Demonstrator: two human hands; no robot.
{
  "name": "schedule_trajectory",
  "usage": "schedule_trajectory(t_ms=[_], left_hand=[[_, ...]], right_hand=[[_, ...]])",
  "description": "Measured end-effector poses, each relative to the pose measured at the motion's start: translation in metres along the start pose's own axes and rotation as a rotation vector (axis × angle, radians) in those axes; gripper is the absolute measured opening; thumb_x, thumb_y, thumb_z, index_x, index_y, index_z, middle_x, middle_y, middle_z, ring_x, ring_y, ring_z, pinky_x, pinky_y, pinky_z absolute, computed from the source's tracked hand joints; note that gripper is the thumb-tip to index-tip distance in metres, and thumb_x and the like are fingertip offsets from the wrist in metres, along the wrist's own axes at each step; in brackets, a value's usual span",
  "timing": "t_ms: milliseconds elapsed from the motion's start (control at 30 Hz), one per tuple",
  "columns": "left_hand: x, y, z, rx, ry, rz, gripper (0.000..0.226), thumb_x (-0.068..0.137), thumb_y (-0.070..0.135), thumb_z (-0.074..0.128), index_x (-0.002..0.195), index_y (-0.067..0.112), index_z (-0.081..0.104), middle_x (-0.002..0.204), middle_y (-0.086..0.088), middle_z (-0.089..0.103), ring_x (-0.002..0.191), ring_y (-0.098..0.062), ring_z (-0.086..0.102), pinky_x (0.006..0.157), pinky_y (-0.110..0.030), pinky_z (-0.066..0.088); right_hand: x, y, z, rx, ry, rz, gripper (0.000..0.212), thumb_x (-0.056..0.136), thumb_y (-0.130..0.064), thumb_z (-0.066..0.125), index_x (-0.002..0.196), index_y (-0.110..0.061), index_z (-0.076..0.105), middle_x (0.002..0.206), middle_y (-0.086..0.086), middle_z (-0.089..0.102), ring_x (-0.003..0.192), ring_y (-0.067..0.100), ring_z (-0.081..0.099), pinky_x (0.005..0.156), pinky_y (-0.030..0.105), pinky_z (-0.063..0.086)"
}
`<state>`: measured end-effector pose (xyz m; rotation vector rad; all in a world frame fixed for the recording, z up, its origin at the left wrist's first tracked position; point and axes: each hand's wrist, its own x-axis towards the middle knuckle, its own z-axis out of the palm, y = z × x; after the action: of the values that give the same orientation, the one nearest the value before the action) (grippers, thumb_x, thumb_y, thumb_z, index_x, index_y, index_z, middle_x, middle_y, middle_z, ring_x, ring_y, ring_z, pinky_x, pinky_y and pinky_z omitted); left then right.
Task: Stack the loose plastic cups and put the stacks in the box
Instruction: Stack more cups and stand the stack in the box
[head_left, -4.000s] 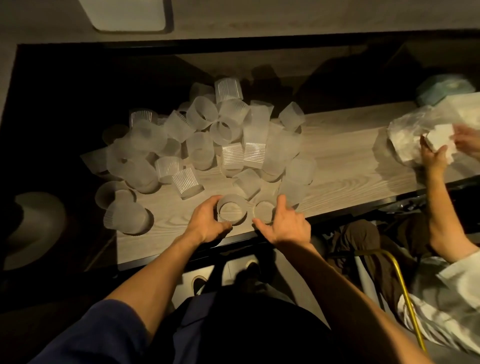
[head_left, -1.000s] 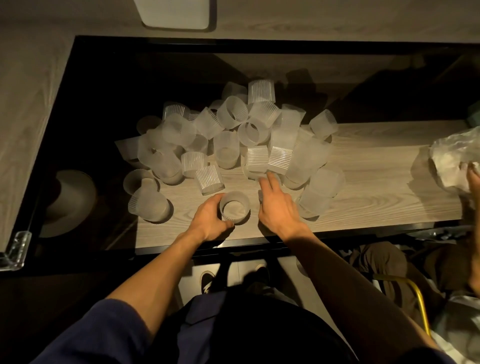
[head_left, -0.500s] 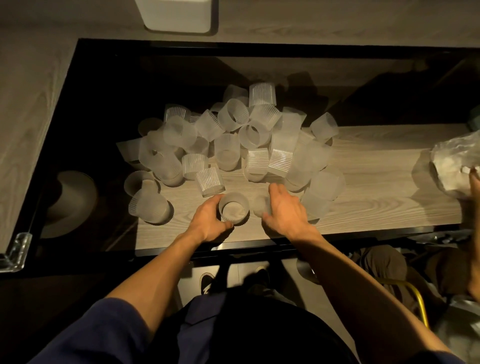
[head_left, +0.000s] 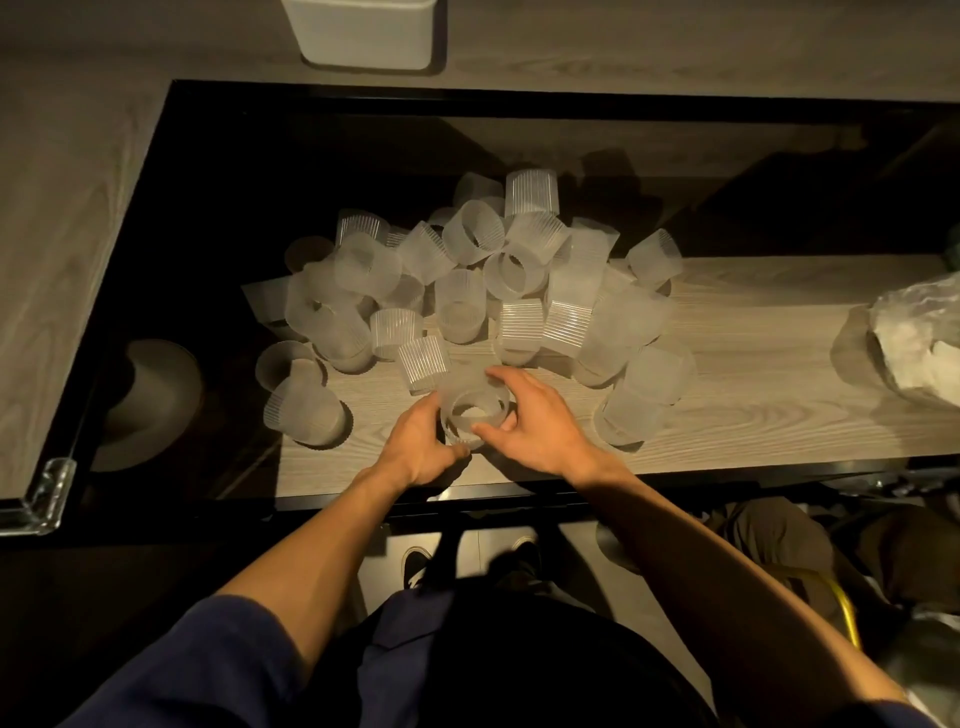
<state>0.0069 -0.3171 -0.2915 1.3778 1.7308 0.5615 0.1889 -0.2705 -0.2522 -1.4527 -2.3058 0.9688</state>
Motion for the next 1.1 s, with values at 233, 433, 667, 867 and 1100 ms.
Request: schedule_trajectory(t_ms=[233,433,667,867,1100], left_hand=[[-0.003,-0.004,0.001,-0.012,0.015,0.002,0.07,0.074,0.014,0.086,0.135,0.017,0.052,0.117,0.006,0.06,0.108,-0.009,0.052,0.092,-0.021,0.037],[-0.007,-0.013,0.002,-0.087,0.074,-0.038,0.066,0.071,0.023,0.089,0.129,0.02,0.056,0.111,0.008,0.064,0.101,-0.007,0.059,0.077,-0.007,0.039],[-0.006,-0.018,0.001,-0.085,0.078,-0.053,0.068,0.07,0.023,0.089,0.13,0.021,0.057,0.111,0.006,0.068,0.099,-0.01,0.063,0.076,-0.008,0.041],[-0.007,-0.016,-0.001,-0.084,0.072,-0.044,0.079,0.066,0.027,0.093,0.135,0.019,0.055,0.116,0.008,0.065,0.103,-0.006,0.059,0.074,0.003,0.035],[-0.004,-0.021,0.0,-0.108,0.04,-0.067,0.083,0.063,0.018,0.094,0.136,0.019,0.054,0.118,0.006,0.068,0.106,-0.008,0.064,0.086,-0.012,0.048]], right_hand=[[0.0,-0.003,0.01,0.01,-0.026,0.022,0.072,0.081,-0.034,0.081,0.145,-0.022,0.049,0.134,0.0,0.065,0.119,0.023,0.062,0.102,0.036,0.049],[-0.003,-0.006,0.012,0.167,-0.041,0.044,0.051,0.091,-0.026,0.074,0.135,-0.028,0.049,0.118,-0.004,0.068,0.068,0.012,0.072,0.071,0.018,0.055],[-0.004,-0.006,0.02,0.21,-0.056,0.04,0.065,0.088,-0.034,0.076,0.143,-0.029,0.041,0.128,-0.007,0.064,0.112,0.012,0.063,0.098,0.036,0.052],[0.0,0.001,0.022,0.076,-0.165,0.052,0.08,0.078,-0.04,0.082,0.143,-0.028,0.037,0.134,-0.006,0.057,0.117,0.017,0.059,0.099,0.04,0.049],[0.0,0.016,0.025,0.015,-0.179,0.128,0.101,0.073,-0.036,0.086,0.155,-0.027,0.028,0.152,-0.002,0.049,0.136,0.021,0.049,0.11,0.037,0.042]])
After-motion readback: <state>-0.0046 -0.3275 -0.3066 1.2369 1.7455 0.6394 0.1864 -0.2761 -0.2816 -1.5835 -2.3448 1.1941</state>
